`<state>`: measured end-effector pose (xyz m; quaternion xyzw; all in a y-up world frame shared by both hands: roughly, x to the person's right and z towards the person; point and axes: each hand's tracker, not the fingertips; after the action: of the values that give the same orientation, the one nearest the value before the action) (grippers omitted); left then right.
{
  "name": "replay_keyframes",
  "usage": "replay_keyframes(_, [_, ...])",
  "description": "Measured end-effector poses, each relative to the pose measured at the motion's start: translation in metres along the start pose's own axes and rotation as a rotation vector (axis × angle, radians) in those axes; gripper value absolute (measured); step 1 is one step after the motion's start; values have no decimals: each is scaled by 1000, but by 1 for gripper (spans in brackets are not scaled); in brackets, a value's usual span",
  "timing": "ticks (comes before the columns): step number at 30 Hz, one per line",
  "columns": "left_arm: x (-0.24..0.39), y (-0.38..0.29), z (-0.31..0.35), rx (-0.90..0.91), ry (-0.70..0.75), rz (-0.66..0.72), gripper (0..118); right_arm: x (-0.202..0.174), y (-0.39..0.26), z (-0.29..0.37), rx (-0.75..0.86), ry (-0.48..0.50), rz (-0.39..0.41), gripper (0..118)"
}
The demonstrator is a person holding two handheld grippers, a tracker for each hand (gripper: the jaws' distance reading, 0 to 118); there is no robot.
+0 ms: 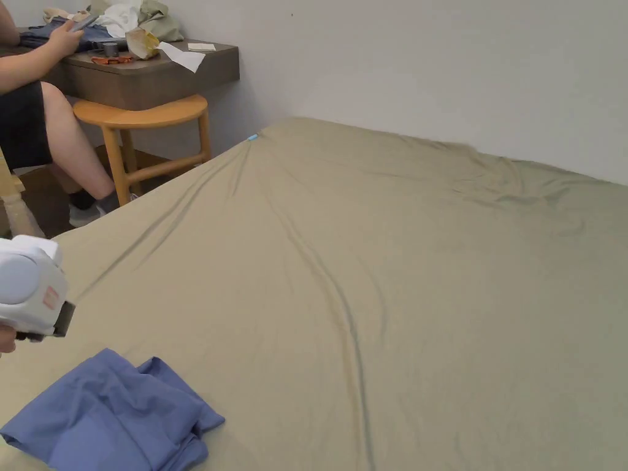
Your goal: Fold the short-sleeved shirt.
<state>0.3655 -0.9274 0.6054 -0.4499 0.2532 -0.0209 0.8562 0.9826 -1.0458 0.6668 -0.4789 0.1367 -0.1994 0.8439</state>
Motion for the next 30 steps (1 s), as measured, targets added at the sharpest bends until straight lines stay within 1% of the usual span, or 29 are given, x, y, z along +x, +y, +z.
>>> replay_keyframes(1, [7, 2, 16, 20, -65, 0, 3, -1, 4, 6, 31, -5, 13, 1])
replay_keyframes(3, [25, 4, 49, 128, -179, 26, 0, -2, 14, 22, 97, -12, 58, 2])
replay_keyframes(6, [66, -5, 110, 402, -263, 12, 0, -6, 30, 56, 263, -88, 141, 2])
replay_keyframes(10, [125, -31, 174, 802, -330, 124, 0, -16, 46, 110, 534, -285, 330, 2])
replay_keyframes(12, [156, -47, 193, 969, -322, 99, 0, -19, 50, 133, 656, -358, 388, 2])
replay_keyframes(13, [172, -55, 205, 1015, -308, 82, 0, -20, 50, 144, 715, -394, 415, 2])
replay_keyframes(15, [198, -67, 219, 1032, -323, 76, 0, -18, 49, 162, 795, -444, 438, 2])
replay_keyframes(18, [223, -81, 230, 1010, -479, 102, 0, -13, 44, 181, 875, -476, 451, 2])
replay_keyframes(19, [232, -86, 233, 1003, -500, 112, 0, -11, 41, 184, 886, -482, 457, 2])
replay_keyframes(21, [248, -94, 235, 990, -455, 96, 0, -5, 36, 188, 941, -502, 449, 1])
replay_keyframes(23, [261, -102, 236, 988, -412, 75, 0, 0, 31, 191, 959, -504, 433, 1])
replay_keyframes(27, [267, -101, 236, 953, -432, 39, 0, 7, 31, 193, 989, -495, 397, 1])
replay_keyframes(30, [269, -98, 235, 943, -430, 53, 0, 10, 32, 192, 990, -494, 382, 1])
